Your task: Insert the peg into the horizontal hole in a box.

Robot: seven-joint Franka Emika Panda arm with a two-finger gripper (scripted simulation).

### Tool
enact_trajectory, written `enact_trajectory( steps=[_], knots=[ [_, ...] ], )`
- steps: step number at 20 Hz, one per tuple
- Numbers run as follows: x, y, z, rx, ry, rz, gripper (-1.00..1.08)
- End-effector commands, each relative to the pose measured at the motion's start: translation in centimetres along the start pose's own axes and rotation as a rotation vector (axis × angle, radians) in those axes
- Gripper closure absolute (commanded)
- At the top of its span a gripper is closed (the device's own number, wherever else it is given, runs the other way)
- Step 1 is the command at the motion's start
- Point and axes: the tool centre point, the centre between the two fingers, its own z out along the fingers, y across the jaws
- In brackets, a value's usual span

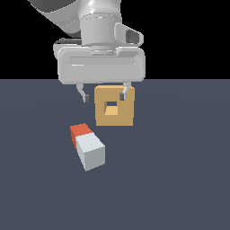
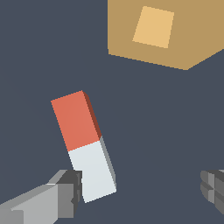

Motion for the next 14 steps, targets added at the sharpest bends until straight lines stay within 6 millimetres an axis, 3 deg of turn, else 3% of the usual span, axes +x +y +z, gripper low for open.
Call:
enact_trajectory(
  steps=[1,14],
  knots=[
    [-0.6,-0.9,1.1,0.005,-0.003,-0.052,-0.92],
    [-4.1,-4.1,6.2,0.025,-0.017,-0.287,-0.92]
  ],
)
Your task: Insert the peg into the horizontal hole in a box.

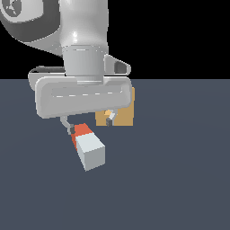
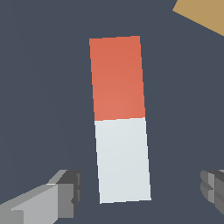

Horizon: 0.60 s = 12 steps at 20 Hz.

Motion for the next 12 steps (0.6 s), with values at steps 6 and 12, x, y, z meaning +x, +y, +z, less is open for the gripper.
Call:
enact_trajectory(
  steps=[6,12],
  knots=[
    [-1.0,-1.0,1.5,0.005,-0.005,-0.069,-0.92],
    [-1.1,-1.0,1.6,0.006,-0.006,-0.075,-0.92]
  ],
)
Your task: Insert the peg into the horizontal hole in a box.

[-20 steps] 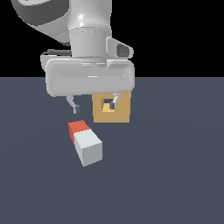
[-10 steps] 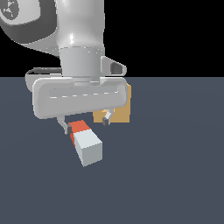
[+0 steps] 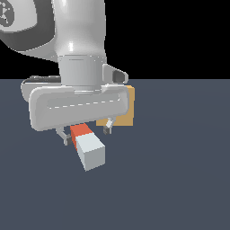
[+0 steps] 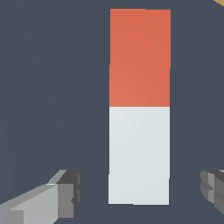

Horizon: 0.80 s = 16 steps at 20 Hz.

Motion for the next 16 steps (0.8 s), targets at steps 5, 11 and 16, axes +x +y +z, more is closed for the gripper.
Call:
enact_trajectory(
  steps=[5,11,16],
  knots=[
    [0.1,0.2,-0.2,-0.001,0.0,0.006,-0.92],
    [0.1,0.2,1.0,-0.001,0.0,0.006,-0.92],
    [0.1,0.1,3.4,-0.001,0.0,0.007,-0.92]
  ],
)
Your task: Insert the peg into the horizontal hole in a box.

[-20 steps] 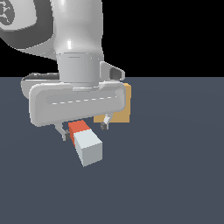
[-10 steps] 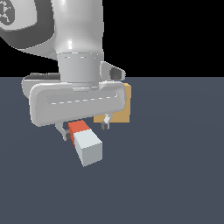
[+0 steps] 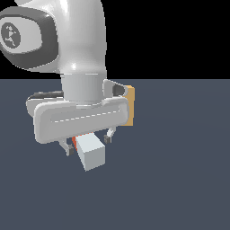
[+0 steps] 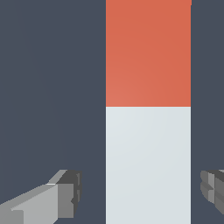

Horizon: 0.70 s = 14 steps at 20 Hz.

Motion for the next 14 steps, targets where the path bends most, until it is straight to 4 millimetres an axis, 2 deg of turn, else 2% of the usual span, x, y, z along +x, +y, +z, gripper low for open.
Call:
enact_trajectory(
  steps=[1,7,8,14],
  knots=[
    [0.04,-0.02,1.14,0.0,0.0,0.0,-0.92],
    [-0.02,0.05,2.13,0.0,0.0,0.001,-0.92],
    [-0.02,0.05,2.13,0.0,0.0,0.001,1.08],
    [-0.02,0.05,2.13,0.0,0.0,0.001,1.08]
  ],
)
